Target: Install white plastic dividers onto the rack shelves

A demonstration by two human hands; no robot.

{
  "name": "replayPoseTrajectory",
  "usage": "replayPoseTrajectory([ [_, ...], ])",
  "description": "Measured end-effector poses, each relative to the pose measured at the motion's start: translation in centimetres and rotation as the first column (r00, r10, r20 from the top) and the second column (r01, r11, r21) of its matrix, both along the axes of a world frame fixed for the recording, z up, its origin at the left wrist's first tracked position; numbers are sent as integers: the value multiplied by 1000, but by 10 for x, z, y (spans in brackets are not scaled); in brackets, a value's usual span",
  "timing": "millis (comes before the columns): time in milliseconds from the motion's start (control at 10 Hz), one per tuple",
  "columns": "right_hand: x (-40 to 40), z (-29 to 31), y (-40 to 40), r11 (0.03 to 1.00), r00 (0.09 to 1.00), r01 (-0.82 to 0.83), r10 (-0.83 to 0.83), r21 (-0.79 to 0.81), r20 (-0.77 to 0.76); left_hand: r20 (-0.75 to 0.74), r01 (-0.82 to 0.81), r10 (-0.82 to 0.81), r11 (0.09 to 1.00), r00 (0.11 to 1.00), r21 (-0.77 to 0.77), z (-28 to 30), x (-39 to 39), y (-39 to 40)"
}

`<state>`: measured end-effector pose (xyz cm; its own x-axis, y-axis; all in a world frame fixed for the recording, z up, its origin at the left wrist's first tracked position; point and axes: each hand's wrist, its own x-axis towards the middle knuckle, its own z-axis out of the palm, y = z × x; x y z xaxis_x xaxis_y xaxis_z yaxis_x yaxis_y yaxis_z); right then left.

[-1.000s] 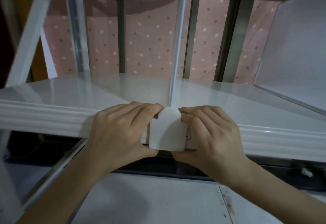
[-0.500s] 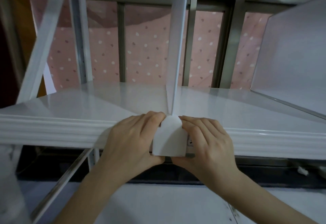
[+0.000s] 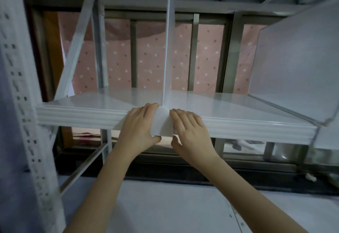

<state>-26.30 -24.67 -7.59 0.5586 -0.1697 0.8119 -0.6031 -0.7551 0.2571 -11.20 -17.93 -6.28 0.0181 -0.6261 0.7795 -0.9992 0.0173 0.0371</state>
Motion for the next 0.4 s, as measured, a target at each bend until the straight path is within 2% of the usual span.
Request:
replayPoseTrajectory([
  [200, -57, 8, 18, 982, 973, 123, -92, 140, -211, -110, -152, 156, 988, 982, 40, -3, -33, 10],
  [300, -89, 11, 27, 968, 965, 139, -86, 207, -247, -225, -232, 226, 973, 948, -1, -18, -56, 18],
  [400, -117, 12, 38, 948, 960, 195, -132, 252, -246, -349, -316, 344, 939, 872, 135, -29, -90, 34],
])
